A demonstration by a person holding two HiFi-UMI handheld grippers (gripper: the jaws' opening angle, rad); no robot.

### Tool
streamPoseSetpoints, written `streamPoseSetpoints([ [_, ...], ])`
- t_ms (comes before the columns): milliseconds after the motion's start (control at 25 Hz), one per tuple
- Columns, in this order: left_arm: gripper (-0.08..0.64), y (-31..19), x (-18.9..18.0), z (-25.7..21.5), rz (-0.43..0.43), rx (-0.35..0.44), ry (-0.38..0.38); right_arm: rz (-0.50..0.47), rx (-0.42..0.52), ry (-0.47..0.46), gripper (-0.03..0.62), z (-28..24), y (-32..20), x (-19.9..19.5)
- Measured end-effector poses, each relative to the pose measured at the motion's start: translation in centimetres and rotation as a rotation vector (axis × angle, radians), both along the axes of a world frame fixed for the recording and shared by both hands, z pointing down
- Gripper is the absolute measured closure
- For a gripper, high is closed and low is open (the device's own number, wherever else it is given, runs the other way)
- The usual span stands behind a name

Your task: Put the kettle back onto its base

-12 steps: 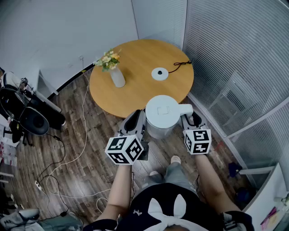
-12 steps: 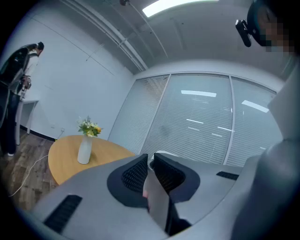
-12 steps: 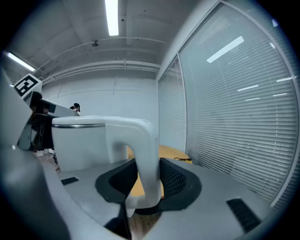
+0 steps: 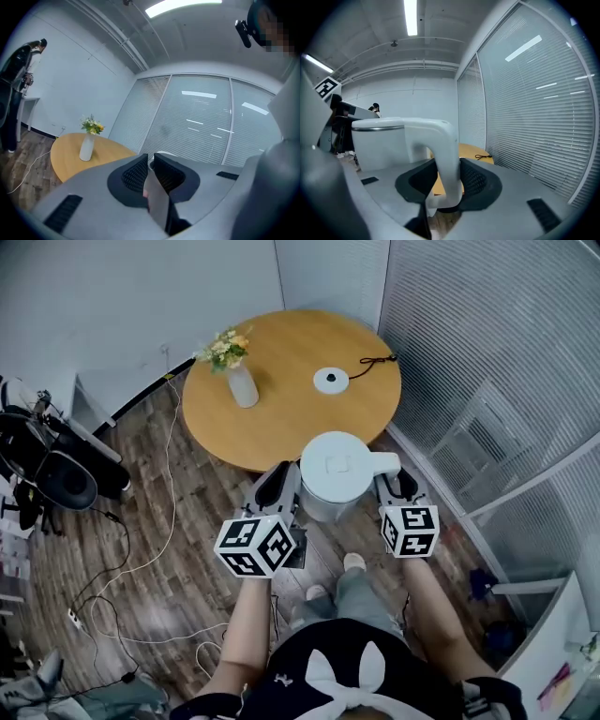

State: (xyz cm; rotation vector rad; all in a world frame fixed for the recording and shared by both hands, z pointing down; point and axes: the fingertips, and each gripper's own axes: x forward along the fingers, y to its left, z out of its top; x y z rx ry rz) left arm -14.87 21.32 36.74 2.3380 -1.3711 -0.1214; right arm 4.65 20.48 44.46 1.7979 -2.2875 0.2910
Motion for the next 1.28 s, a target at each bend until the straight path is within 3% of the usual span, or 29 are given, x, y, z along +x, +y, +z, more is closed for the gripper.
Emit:
streamPoseSetpoints([
  [360,0.509,-2.2,2.3,0.9,-0.011,-0.017,-0.014,-0.017,-0.02,-0.005,0.44,0.7,-2.3,2.3],
  [1280,0.509,-13.8,8.4,0.9,-0.144,-0.008,0.001,-0.144,-0.019,-0.014,0.437,0.7,-16.0,8.3],
])
